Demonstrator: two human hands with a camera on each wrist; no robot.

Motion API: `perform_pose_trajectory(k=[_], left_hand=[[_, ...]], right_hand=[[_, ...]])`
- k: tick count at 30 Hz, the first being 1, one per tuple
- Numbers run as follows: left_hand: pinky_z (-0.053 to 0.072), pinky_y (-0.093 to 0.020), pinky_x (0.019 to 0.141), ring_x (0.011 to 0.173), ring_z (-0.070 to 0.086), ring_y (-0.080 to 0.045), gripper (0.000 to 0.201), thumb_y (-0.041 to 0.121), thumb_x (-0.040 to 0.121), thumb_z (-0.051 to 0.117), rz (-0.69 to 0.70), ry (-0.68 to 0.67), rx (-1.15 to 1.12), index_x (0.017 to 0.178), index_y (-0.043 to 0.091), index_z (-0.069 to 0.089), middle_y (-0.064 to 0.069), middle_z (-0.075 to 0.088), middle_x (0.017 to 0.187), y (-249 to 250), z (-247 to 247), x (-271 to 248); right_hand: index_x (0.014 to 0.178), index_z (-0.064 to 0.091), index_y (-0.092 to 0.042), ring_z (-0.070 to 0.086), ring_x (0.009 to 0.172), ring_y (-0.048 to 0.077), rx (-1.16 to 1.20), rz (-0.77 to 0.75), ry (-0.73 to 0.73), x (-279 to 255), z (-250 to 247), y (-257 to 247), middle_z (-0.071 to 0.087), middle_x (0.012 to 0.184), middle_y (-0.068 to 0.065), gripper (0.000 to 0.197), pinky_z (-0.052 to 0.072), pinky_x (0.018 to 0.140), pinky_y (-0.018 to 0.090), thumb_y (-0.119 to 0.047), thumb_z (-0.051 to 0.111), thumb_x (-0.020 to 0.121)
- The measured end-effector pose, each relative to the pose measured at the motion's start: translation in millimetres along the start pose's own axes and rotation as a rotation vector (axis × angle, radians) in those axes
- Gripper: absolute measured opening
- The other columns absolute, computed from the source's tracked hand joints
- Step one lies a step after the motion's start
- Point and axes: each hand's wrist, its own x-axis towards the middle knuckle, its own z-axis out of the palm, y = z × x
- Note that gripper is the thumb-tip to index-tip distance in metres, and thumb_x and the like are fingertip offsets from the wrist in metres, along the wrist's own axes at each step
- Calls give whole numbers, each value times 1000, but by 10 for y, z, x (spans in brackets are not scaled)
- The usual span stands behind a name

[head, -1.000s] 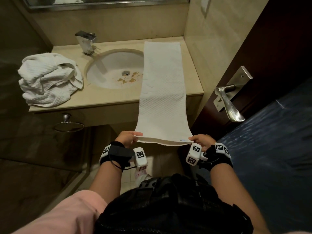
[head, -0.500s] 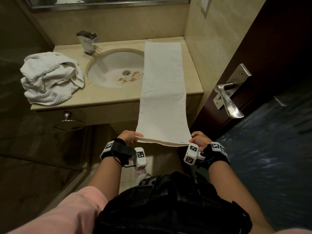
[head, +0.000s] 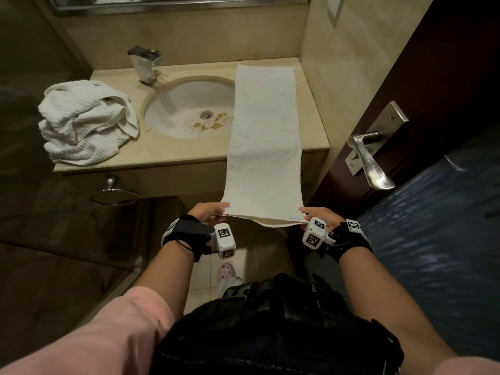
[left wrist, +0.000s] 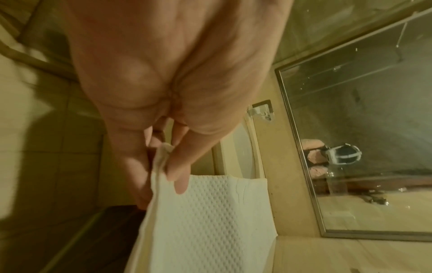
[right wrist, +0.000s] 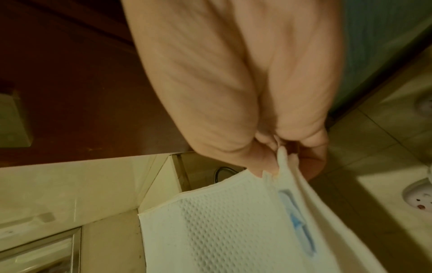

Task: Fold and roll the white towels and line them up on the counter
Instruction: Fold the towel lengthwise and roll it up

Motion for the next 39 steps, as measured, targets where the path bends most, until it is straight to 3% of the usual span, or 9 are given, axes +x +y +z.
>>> perform_pose_trajectory(k=[3, 5, 7, 10, 17, 21, 24, 31, 39], left_hand=[[48, -27, 91, 104, 56, -26, 36, -10, 94, 43, -3, -16, 6, 126, -2, 58, -20, 54, 126, 55, 0, -17], [55, -23, 80, 97, 59, -25, 32, -9, 93, 45, -3, -20, 21, 121, -3, 60, -20, 54, 127, 92, 7, -35], [59, -20, 63, 89, 62, -24, 25, -9, 92, 47, 1, -43, 25, 108, -3, 65, -21, 54, 126, 119, 2, -46], [58, -19, 58, 89, 62, -23, 16, -6, 93, 49, -8, -114, 18, 102, -5, 63, -21, 55, 119, 138, -31, -108], [58, -19, 73, 85, 72, -16, 37, -21, 85, 46, 125, -199, 121, 107, 2, 65, -15, 67, 105, 128, -243, -83], [57, -19, 75, 82, 72, -13, 25, -13, 85, 57, 231, -181, 64, 104, 1, 65, -9, 73, 92, 114, -225, -84], [57, -17, 71, 77, 72, -9, 21, -7, 87, 59, 276, -158, 44, 106, 0, 64, -11, 69, 96, 116, -197, -43], [55, -15, 60, 68, 66, -11, 5, -1, 91, 58, 341, -101, 33, 89, 2, 61, -10, 62, 79, 161, -75, 83], [54, -15, 55, 68, 56, -15, 18, 6, 95, 53, 326, -64, 91, 77, 8, 48, -9, 49, 71, 174, -77, 191]], right_hand=[[138, 42, 3, 54, 72, 21, 22, 18, -18, 8, 12, -39, 55, 106, 17, 40, 50, 42, 18, 5, 37, 98], [130, 52, 2, 58, 70, 22, 59, 37, -33, 1, 28, -42, 55, 111, 17, 36, 50, 41, 19, 6, 40, 96], [112, 60, 8, 65, 56, 21, 116, 96, -32, -28, 33, -20, 62, 97, 17, 22, 50, 40, 22, -1, 53, 93], [105, 60, 13, 68, 52, 21, 176, 114, -79, -56, 3, 16, 69, 78, 19, 23, 54, 44, 26, -4, 60, 90], [70, 76, 2, 62, 68, 15, 260, 2, -67, 123, -138, 158, 66, 85, 13, 15, 51, 54, 15, -1, 67, 82], [91, 70, 3, 70, 81, 16, 260, -98, -92, 151, -146, 190, 69, 99, 16, 15, 57, 68, 15, 8, 57, 88], [104, 66, -1, 72, 79, 11, 234, -141, -178, 136, -179, 203, 71, 94, 10, 31, 57, 72, 16, 18, 46, 88], [112, 63, 2, 64, 92, 19, 141, -283, 2, 196, -130, 194, 68, 100, 10, 29, 50, 88, 25, 1, 67, 83], [91, 66, -1, 48, 56, 6, 133, -307, 103, 333, -10, 142, 62, 76, 7, 12, 45, 52, 10, -13, 62, 91]])
